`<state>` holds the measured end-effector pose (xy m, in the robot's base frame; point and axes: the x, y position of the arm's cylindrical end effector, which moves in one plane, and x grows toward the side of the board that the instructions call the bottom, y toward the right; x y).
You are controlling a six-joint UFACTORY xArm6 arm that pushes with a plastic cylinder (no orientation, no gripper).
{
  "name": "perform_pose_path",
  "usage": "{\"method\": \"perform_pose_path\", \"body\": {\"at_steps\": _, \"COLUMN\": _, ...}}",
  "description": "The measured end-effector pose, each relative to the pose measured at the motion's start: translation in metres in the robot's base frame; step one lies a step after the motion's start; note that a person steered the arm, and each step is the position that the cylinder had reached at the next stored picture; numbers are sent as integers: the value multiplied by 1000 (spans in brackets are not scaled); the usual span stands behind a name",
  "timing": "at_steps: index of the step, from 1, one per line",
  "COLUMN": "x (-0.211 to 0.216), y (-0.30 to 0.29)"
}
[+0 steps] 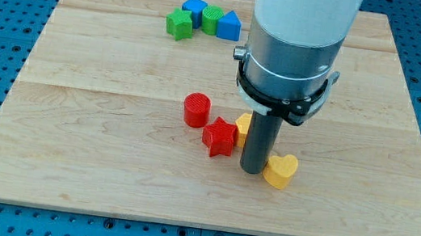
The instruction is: Nudge the yellow heart a bit right
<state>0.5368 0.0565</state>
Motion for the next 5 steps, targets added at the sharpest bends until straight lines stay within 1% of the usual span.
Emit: {"method": "perform_pose_path", "body": {"at_steps": 5, "x": -4, "y": 0}}
